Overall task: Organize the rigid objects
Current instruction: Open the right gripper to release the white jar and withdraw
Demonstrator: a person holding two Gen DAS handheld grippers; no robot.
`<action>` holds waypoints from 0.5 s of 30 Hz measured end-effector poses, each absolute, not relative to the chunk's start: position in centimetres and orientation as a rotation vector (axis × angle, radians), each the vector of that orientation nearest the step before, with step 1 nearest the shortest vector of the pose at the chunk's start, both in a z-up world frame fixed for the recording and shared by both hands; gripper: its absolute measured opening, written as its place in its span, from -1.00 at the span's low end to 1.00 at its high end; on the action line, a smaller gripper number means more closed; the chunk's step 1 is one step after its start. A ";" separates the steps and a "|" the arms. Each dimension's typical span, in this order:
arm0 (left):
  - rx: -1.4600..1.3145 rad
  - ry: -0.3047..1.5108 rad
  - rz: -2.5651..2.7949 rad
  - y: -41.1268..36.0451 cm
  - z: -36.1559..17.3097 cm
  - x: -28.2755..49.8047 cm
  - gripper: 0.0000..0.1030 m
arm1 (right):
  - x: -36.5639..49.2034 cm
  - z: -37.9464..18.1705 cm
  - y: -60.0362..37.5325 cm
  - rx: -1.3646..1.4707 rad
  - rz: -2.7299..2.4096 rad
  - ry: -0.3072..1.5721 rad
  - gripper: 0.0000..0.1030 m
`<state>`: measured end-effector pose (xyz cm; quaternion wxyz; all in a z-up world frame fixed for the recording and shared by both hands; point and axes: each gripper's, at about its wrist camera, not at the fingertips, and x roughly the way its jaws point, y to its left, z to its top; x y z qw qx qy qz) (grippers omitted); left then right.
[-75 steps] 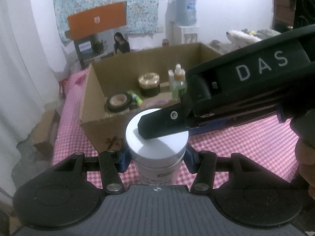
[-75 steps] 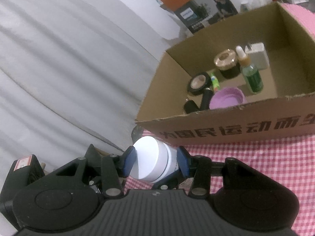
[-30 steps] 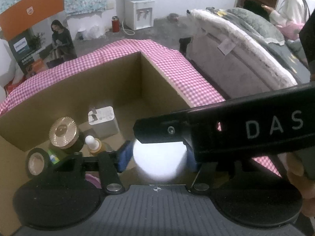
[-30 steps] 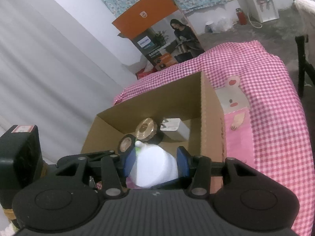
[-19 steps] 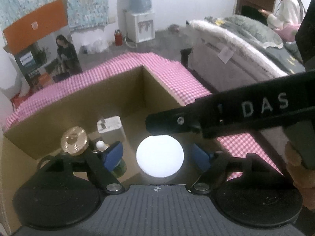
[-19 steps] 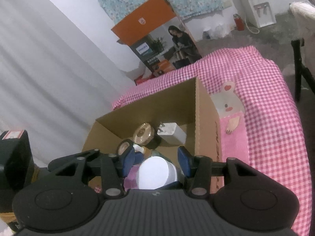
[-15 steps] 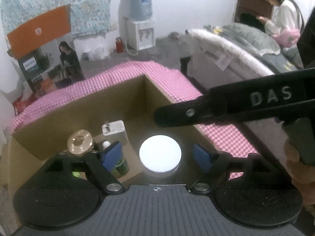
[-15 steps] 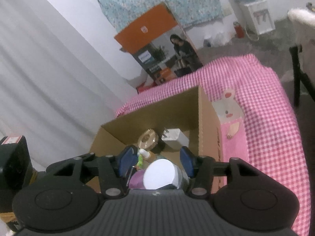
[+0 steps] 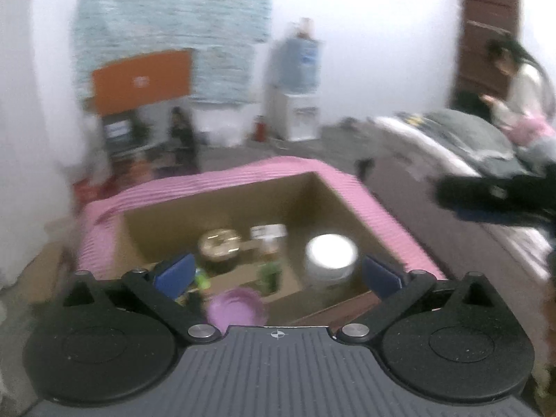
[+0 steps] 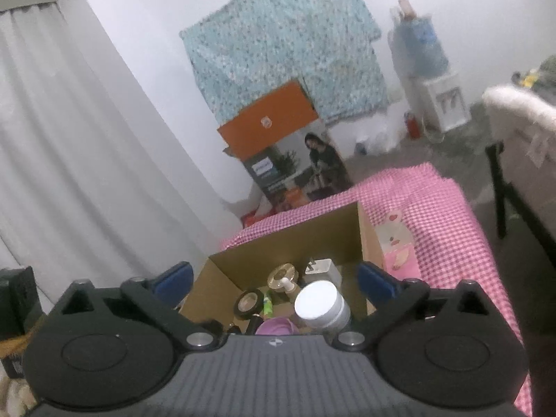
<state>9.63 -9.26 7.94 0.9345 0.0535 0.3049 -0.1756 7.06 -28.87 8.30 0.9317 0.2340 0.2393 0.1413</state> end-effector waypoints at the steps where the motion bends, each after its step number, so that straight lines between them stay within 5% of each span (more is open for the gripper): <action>1: 0.109 0.631 -0.328 -8.9 7.8 9.5 1.00 | 6.4 8.2 -28.7 0.472 0.274 0.486 1.00; 15: 0.020 0.687 -0.092 -4.6 4.4 10.2 1.00 | 6.1 5.5 -20.6 0.186 0.063 0.571 1.00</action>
